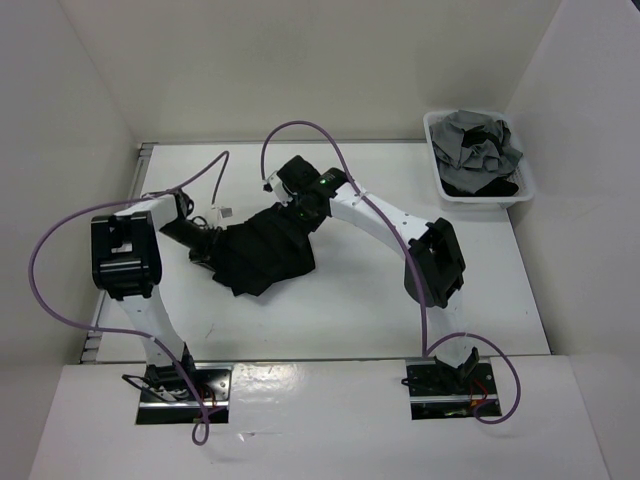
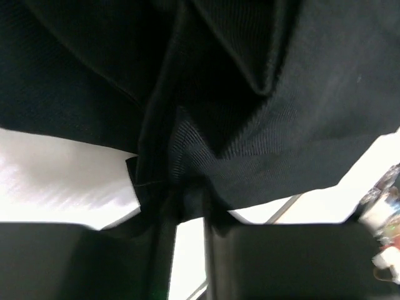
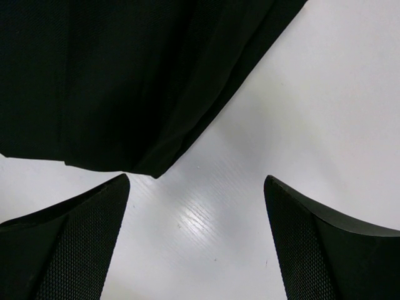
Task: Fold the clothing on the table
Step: Fold the skirt
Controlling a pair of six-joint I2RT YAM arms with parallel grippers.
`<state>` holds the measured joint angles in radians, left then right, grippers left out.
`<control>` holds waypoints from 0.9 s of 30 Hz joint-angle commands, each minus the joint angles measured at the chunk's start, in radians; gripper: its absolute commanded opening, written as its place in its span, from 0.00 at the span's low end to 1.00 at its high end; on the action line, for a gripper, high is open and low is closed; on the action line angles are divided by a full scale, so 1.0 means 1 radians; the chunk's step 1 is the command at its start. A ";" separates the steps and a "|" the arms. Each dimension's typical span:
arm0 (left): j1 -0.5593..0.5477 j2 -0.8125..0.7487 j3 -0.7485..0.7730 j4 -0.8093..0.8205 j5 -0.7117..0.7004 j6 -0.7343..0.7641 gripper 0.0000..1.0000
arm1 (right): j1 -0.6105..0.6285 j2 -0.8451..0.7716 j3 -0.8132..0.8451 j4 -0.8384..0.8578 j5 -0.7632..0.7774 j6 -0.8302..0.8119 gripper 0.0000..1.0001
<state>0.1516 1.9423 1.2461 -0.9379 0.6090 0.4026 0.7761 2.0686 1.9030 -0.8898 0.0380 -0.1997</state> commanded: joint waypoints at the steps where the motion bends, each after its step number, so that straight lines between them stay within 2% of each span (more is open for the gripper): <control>1: -0.004 0.003 0.038 0.002 0.015 -0.004 0.03 | -0.005 -0.027 0.040 0.032 -0.004 0.002 0.92; 2: -0.004 -0.009 0.052 -0.009 0.015 -0.004 0.00 | -0.005 -0.027 0.041 0.023 -0.004 0.002 0.92; 9: -0.004 -0.080 0.281 -0.100 0.006 -0.004 0.00 | -0.005 -0.027 0.041 0.023 0.005 0.002 0.92; 11: -0.004 -0.080 0.389 -0.120 -0.006 -0.013 0.00 | -0.005 -0.027 0.041 0.023 0.005 0.002 0.92; 15: -0.014 -0.059 0.493 -0.142 -0.052 -0.004 0.00 | -0.005 -0.027 0.059 0.023 0.005 0.002 0.92; 17: -0.014 -0.046 0.493 -0.130 -0.066 0.005 0.00 | -0.005 -0.018 0.059 0.014 0.005 0.002 0.92; 25: -0.014 0.015 0.270 0.016 -0.075 0.015 0.00 | -0.005 -0.018 0.050 0.014 0.005 0.002 0.92; 27: -0.023 0.041 0.259 0.059 -0.089 -0.005 0.00 | -0.005 -0.009 0.050 0.014 -0.007 0.002 0.92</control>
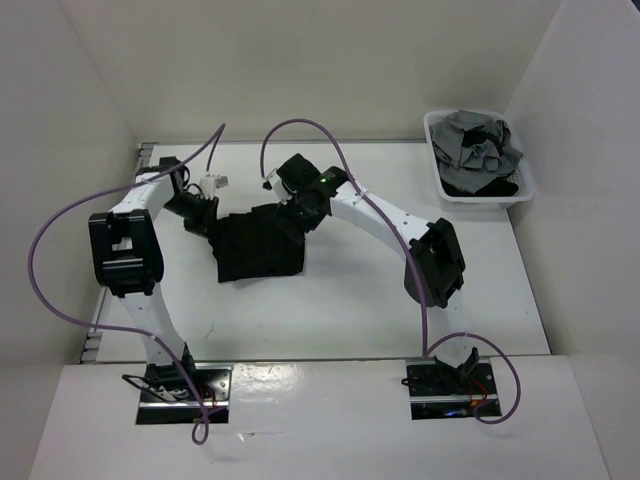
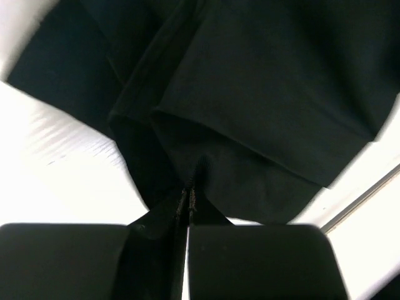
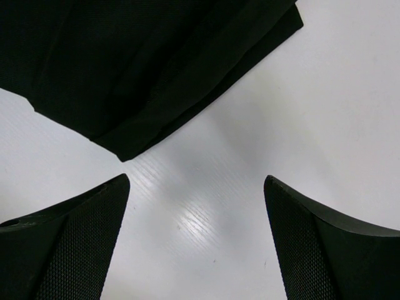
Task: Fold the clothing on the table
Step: Fold the skirt
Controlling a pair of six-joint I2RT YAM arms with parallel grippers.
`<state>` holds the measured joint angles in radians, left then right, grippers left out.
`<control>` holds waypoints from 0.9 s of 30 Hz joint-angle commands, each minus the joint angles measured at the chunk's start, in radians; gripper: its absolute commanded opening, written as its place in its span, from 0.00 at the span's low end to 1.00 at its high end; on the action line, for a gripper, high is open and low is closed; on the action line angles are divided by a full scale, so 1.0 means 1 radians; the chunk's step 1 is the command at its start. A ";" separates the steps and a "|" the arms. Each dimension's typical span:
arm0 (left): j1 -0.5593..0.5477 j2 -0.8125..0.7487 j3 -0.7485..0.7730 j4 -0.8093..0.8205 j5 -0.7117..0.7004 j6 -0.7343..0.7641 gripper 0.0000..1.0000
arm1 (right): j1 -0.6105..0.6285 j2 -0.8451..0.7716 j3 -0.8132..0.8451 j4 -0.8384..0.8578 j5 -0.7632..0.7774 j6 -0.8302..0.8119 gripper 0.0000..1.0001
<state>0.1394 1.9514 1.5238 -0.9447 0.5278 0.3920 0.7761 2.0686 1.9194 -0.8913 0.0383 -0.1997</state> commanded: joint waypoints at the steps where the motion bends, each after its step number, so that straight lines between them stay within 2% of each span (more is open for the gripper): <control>1: -0.011 0.041 -0.019 0.089 -0.020 0.005 0.00 | -0.005 -0.008 0.046 0.006 -0.008 0.002 0.92; 7: -0.011 0.072 0.019 0.133 -0.031 -0.047 0.00 | -0.005 0.010 0.099 -0.024 -0.073 0.002 0.92; 14: -0.020 0.063 0.104 0.156 -0.077 -0.080 0.02 | 0.005 0.019 0.079 -0.024 -0.126 0.002 0.92; 19: -0.029 0.089 0.104 0.187 -0.077 -0.090 0.03 | 0.025 0.050 0.079 -0.015 -0.149 0.002 0.92; 22: -0.029 0.110 0.084 0.231 -0.077 -0.110 0.10 | 0.037 0.061 0.079 -0.015 -0.172 0.002 0.92; 23: -0.038 0.110 0.084 0.241 -0.086 -0.110 0.14 | 0.037 0.073 0.079 -0.015 -0.172 0.002 0.92; 24: -0.038 0.110 0.084 0.250 -0.086 -0.119 0.38 | 0.049 0.073 0.079 -0.015 -0.172 0.002 0.92; 26: -0.047 0.119 0.084 0.268 -0.086 -0.128 0.52 | 0.061 0.084 0.079 -0.015 -0.181 0.002 0.92; 27: -0.047 0.119 0.084 0.294 -0.097 -0.139 0.67 | 0.061 0.084 0.079 -0.015 -0.181 0.002 0.92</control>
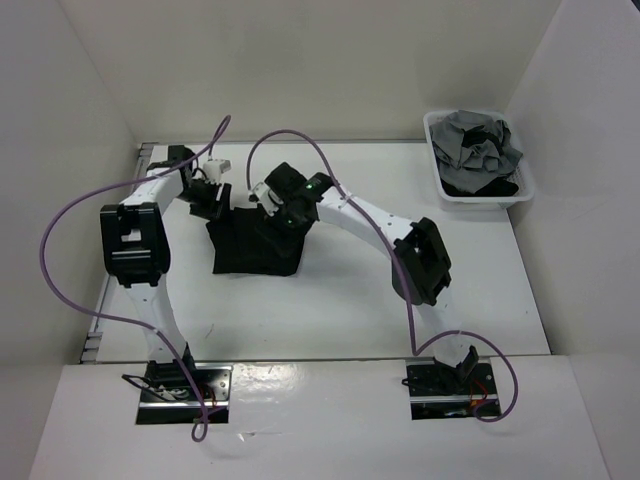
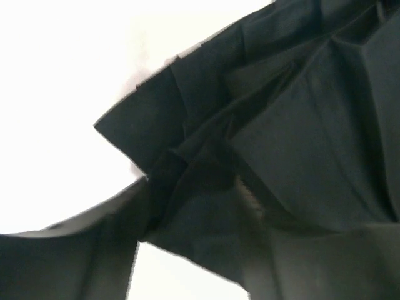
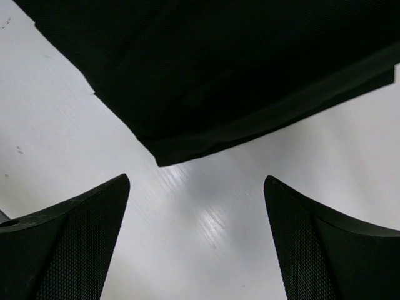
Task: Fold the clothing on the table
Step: Fold the skirt
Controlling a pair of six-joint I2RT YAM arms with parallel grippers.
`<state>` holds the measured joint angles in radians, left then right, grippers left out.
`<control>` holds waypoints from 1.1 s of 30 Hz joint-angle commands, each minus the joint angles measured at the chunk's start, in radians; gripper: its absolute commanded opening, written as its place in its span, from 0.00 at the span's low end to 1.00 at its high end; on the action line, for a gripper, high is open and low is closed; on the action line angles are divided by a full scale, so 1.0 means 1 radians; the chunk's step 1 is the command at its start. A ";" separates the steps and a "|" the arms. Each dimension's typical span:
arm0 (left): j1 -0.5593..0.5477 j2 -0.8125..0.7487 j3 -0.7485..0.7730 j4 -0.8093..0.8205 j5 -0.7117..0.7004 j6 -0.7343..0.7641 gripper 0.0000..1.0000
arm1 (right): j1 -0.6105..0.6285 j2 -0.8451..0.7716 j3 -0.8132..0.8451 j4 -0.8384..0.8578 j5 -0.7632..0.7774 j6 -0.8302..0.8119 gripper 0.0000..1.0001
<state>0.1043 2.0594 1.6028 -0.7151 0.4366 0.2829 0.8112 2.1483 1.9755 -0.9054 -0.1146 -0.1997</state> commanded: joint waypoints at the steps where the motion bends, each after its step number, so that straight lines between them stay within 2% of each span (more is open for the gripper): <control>1: -0.012 0.011 0.005 0.074 -0.021 -0.030 0.72 | 0.035 0.013 0.023 -0.001 -0.028 0.002 0.92; 3: -0.012 0.001 0.005 0.098 -0.045 -0.056 0.77 | 0.036 0.013 0.023 -0.001 -0.028 0.002 0.92; 6: -0.012 -0.056 -0.018 0.149 -0.162 -0.093 0.83 | 0.036 0.013 0.023 -0.001 -0.017 0.002 0.92; 10: 0.024 -0.200 -0.043 0.164 -0.176 -0.137 0.90 | 0.036 -0.008 0.014 -0.001 0.041 -0.007 0.92; 13: 0.043 -0.281 -0.001 0.085 -0.104 -0.148 0.93 | 0.036 -0.030 -0.021 0.010 0.079 -0.007 0.92; 15: 0.043 -0.312 0.020 0.022 -0.059 -0.091 0.96 | 0.036 -0.053 -0.043 0.028 0.111 -0.007 0.92; 16: 0.043 -0.333 0.034 -0.056 0.006 -0.067 0.97 | 0.036 -0.053 -0.070 0.028 0.125 -0.016 0.92; 18: 0.043 -0.346 0.054 -0.140 0.091 0.017 0.99 | 0.036 -0.091 -0.099 0.051 0.168 -0.017 0.92; 19: 0.043 -0.346 0.068 -0.234 0.184 0.050 1.00 | 0.036 -0.100 -0.128 0.068 0.182 -0.017 0.92; 23: 0.017 -0.283 0.053 -0.455 0.355 0.238 1.00 | 0.013 -0.134 -0.172 0.089 0.231 -0.017 0.92; 27: -0.017 -0.199 -0.032 -0.537 0.433 0.383 1.00 | -0.024 -0.156 -0.214 0.111 0.269 -0.017 0.92; 33: -0.026 -0.079 -0.113 -0.569 0.481 0.463 1.00 | -0.063 -0.186 -0.279 0.129 0.316 -0.017 0.93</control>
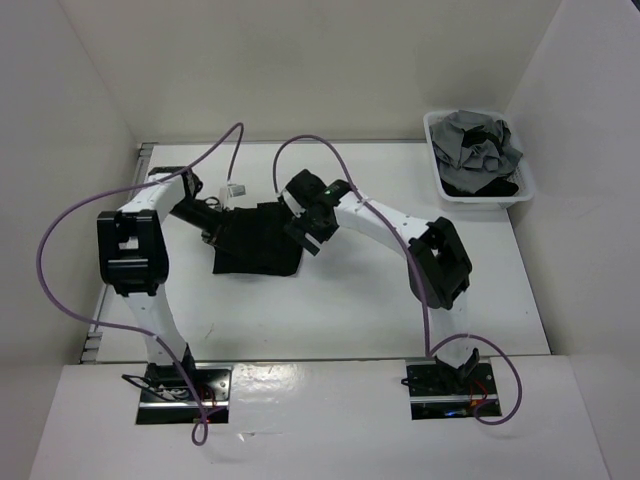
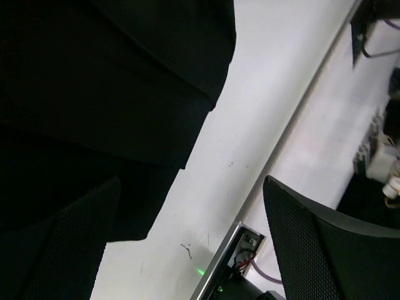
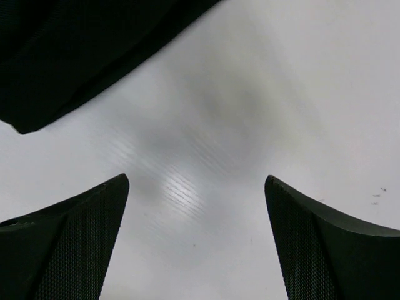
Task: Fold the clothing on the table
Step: Fold the skirt
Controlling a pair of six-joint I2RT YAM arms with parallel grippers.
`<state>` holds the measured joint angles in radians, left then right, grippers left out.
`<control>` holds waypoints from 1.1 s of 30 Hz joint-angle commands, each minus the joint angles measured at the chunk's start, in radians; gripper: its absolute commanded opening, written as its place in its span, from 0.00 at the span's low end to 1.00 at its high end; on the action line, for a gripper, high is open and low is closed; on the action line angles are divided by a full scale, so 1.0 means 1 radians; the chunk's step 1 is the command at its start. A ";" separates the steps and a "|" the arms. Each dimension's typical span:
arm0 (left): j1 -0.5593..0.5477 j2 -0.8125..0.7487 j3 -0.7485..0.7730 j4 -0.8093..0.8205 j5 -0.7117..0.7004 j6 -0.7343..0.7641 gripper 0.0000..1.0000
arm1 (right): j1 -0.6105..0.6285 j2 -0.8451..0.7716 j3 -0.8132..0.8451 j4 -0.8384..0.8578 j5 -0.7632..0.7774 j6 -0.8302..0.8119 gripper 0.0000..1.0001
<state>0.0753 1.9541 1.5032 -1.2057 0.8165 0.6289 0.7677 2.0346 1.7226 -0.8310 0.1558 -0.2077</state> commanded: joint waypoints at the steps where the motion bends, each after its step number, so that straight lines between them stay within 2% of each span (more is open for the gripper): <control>1: 0.003 0.043 -0.014 -0.078 0.113 0.138 1.00 | -0.019 -0.073 -0.035 0.064 0.057 -0.009 0.93; 6: 0.003 0.192 -0.032 -0.046 0.107 0.157 1.00 | -0.038 -0.082 -0.075 0.082 0.079 -0.009 0.93; 13: 0.003 0.345 -0.078 0.219 -0.026 -0.072 1.00 | -0.057 -0.111 -0.127 0.102 0.099 -0.018 0.93; 20: -0.020 0.302 -0.018 0.252 -0.040 -0.147 1.00 | -0.076 -0.131 -0.136 0.102 0.099 -0.018 0.93; 27: -0.207 0.203 -0.018 0.287 -0.050 -0.225 1.00 | -0.129 -0.174 -0.146 0.112 0.099 -0.027 0.93; 33: -0.273 0.201 0.035 0.302 -0.059 -0.262 1.00 | -0.194 -0.211 -0.146 0.112 0.099 -0.027 0.93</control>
<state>-0.2008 2.1300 1.5135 -1.0370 0.8505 0.3538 0.6014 1.9045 1.5799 -0.7612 0.2344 -0.2295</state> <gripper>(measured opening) 0.997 0.928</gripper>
